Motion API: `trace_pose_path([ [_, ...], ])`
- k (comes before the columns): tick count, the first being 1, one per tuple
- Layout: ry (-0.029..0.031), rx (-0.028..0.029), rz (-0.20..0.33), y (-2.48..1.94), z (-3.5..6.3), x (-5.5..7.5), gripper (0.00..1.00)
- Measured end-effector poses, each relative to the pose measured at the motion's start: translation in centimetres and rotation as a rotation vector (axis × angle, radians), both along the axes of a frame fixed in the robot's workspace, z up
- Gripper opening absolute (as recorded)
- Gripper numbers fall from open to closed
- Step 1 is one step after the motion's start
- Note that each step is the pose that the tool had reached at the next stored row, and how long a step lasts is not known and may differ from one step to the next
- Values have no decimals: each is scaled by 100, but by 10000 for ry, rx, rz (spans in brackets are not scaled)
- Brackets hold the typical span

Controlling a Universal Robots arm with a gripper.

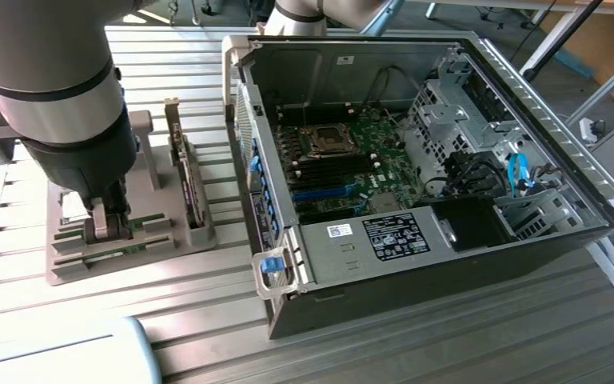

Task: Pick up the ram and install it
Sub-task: 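Pick up the ram and move it above insertion slot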

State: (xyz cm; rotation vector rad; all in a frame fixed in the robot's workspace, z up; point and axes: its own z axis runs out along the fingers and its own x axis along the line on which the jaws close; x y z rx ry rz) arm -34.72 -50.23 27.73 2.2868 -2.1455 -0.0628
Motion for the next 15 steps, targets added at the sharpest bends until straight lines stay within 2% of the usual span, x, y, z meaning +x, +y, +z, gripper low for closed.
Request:
trace_pose_path([
  [15,6,1,69,-5,-291,-18,38],
])
